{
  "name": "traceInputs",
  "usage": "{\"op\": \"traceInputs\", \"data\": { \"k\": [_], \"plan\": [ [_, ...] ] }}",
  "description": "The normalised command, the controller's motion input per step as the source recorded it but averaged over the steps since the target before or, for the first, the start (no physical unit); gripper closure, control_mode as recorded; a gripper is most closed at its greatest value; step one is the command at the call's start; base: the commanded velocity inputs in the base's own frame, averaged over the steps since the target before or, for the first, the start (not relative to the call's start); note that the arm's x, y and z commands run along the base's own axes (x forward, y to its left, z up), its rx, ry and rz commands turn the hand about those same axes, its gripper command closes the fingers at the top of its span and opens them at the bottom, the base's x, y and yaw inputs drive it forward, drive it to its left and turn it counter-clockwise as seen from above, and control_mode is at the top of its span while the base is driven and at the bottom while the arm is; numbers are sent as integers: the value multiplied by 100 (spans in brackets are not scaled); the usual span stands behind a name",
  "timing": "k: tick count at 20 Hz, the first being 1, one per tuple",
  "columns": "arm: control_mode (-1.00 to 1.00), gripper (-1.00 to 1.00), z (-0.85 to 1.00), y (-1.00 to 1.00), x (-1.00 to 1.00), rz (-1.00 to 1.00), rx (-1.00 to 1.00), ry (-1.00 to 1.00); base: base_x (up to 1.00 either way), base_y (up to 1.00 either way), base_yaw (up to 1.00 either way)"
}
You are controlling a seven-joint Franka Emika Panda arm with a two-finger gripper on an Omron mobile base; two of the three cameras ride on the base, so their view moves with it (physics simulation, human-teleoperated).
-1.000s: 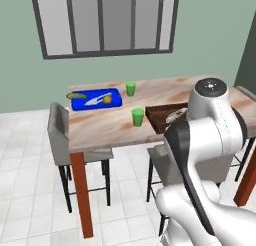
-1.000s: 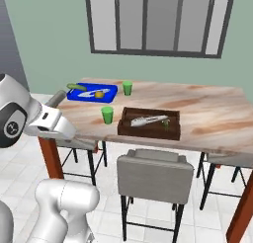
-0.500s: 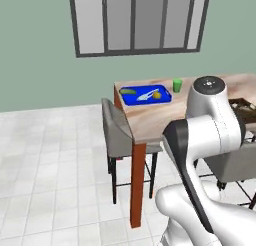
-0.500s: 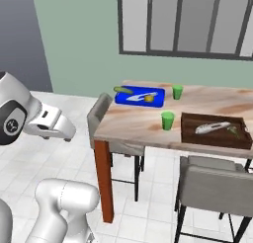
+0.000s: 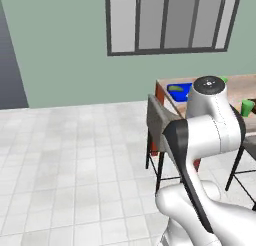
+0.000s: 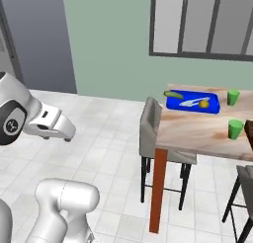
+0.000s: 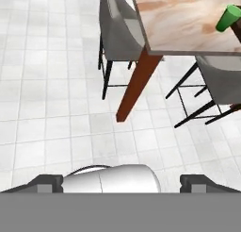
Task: Gather the cucumber and lemon from the fridge and place them on a tray on the dining counter. Then gather the steak and fish from the fridge and place them on the other tray.
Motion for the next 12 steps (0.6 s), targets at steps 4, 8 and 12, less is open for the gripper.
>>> {"op": "traceInputs", "data": {
  "k": [4,8,12],
  "plan": [
    [100,-100,0,0,0,0,0,0,41,100,5],
    [100,-100,0,0,0,0,0,0,73,100,4],
    [100,-100,0,0,0,0,0,0,87,100,6]
  ]
}}
